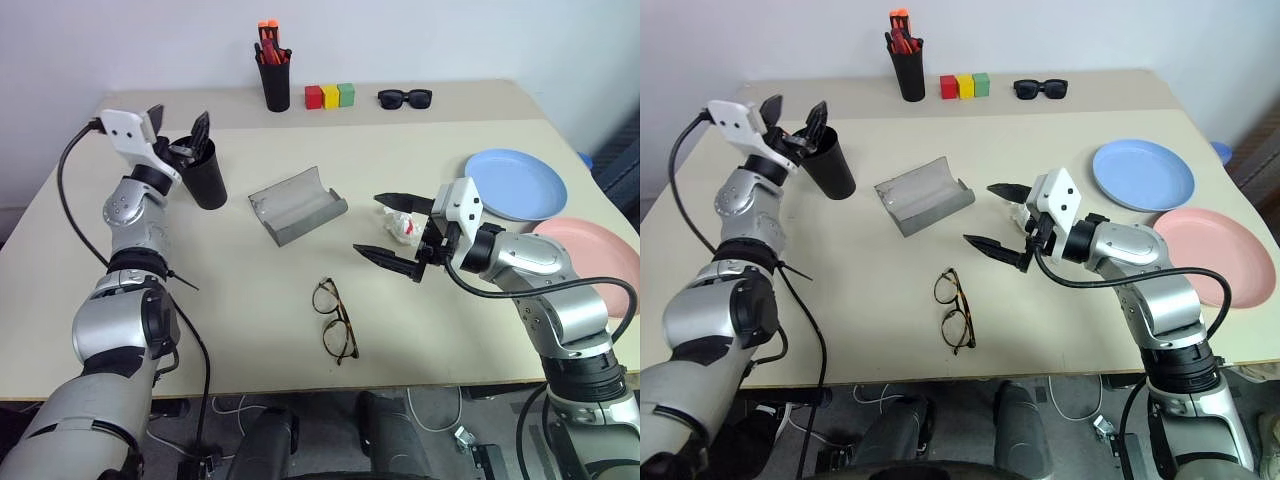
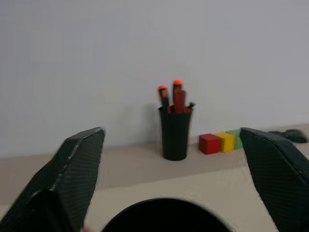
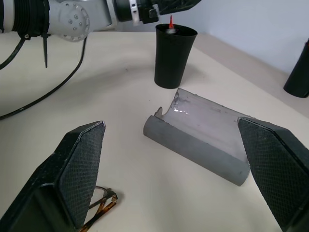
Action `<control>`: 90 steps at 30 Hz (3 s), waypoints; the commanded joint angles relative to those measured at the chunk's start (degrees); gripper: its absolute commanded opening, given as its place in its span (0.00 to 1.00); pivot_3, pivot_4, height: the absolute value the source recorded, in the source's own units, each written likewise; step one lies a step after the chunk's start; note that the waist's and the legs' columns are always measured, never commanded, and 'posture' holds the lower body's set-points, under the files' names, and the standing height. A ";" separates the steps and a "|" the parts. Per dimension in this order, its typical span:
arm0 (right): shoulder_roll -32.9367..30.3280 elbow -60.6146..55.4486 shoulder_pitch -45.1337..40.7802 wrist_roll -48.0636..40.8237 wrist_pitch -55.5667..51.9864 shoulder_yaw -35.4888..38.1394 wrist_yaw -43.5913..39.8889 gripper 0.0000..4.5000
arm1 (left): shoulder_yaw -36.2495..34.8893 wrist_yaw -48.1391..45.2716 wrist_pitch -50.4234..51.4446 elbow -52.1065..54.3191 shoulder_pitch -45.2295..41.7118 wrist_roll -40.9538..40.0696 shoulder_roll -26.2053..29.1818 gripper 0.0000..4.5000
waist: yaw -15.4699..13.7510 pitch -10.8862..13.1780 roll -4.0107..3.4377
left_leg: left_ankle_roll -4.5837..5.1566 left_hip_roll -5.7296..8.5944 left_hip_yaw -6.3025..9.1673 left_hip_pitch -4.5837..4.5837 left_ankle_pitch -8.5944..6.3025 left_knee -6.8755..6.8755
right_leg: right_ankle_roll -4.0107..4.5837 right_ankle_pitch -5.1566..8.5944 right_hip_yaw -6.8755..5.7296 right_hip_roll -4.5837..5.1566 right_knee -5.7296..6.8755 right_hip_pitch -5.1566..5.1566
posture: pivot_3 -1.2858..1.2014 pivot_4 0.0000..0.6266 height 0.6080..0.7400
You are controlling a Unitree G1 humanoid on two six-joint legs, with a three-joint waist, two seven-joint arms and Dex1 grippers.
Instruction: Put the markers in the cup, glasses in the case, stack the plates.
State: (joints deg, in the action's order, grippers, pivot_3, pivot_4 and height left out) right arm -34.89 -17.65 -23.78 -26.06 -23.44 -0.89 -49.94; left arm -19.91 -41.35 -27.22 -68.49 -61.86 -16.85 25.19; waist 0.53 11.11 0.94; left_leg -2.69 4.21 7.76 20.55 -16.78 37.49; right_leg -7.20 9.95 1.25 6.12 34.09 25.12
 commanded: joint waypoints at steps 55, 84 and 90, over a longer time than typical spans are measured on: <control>0.67 0.75 -1.45 2.36 3.86 0.66 1.56 1.00 | 32.15 -49.30 18.46 13.36 3.26 16.19 5.17 0.01 | 0.27 -0.01 -0.04 | 0.12 -0.06 0.05 -0.06 -0.08 0.23 | -0.03 -0.01 0.03 -0.14 -0.02 -0.17 | 0.52 0.24 1.00; 5.26 -19.82 -4.99 -18.48 -47.64 7.52 22.07 1.00 | 19.43 -49.44 33.30 41.11 16.59 -6.21 12.94 0.99 | 0.42 0.01 -0.07 | 0.43 -0.15 0.09 0.05 -0.25 0.44 | -0.02 -0.01 0.08 -0.16 0.11 -0.05 | 0.52 0.24 1.00; 13.43 -20.67 -7.06 -22.78 -68.23 14.29 33.74 1.00 | 14.66 -47.45 44.73 55.11 26.34 -13.30 17.03 0.99 | 0.03 0.01 -0.06 | 0.42 -0.15 0.15 0.19 -0.25 0.46 | 0.02 -0.03 0.07 -0.18 0.13 0.06 | 0.52 0.24 1.00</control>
State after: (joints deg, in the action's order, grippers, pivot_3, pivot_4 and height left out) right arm -21.67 -37.33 -30.11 -47.48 -88.39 11.22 -18.93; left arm -3.27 -89.15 15.78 -16.50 -35.78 -28.02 40.90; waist 0.56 11.12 0.88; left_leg -2.27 4.07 7.90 20.74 -17.03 37.95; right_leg -7.18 9.92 1.32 5.95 34.21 25.19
